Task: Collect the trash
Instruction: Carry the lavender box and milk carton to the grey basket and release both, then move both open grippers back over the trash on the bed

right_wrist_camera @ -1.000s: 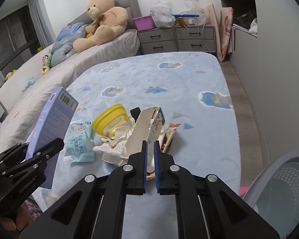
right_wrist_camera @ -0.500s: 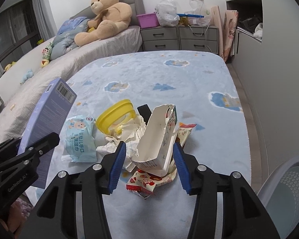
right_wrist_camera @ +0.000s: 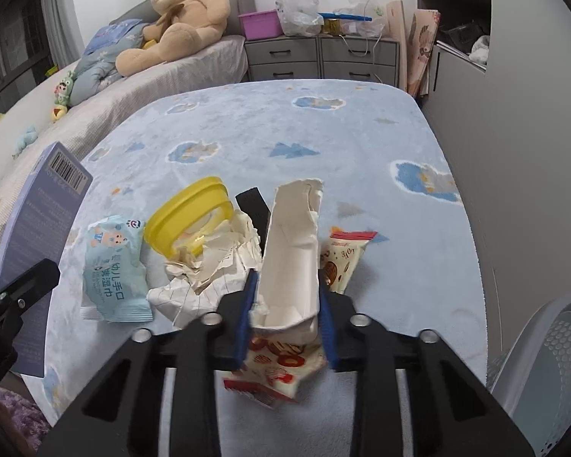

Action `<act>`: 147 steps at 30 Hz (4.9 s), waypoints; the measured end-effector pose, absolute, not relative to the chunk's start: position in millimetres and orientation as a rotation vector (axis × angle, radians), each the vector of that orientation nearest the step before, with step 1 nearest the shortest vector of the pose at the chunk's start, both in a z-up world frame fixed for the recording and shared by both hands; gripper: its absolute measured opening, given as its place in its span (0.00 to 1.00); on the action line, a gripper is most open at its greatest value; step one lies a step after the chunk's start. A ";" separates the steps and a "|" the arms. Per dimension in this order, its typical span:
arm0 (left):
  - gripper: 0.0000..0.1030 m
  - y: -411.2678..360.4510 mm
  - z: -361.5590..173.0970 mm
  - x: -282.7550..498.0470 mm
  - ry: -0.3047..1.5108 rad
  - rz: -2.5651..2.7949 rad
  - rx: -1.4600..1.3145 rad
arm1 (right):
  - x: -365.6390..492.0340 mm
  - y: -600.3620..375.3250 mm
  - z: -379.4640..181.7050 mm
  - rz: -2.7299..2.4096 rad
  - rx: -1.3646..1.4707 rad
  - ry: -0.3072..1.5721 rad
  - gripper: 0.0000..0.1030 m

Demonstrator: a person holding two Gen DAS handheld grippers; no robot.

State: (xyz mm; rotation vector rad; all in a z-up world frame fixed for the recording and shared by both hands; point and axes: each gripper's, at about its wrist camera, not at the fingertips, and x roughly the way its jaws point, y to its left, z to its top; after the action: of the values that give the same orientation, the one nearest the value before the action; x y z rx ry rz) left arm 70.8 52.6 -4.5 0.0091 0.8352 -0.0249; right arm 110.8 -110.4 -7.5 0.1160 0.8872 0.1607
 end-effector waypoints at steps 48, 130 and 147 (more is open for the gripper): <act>0.30 -178.6 -13.4 -10.8 0.870 -0.713 0.174 | -95.7 -346.6 31.5 -0.245 0.393 0.755 0.27; 0.73 -28.5 7.9 21.1 0.782 -0.256 0.061 | -43.2 -267.7 25.0 -0.105 0.298 0.768 0.78; 0.72 80.4 -13.2 67.8 0.907 -0.023 -0.113 | -27.4 -222.3 23.4 0.015 0.290 0.781 0.86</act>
State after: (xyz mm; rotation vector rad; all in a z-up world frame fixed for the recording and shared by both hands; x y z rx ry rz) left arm 67.8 80.4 -13.2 -0.1134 0.9065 -0.0232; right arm -27.4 -222.3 23.4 0.2902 0.7806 0.0148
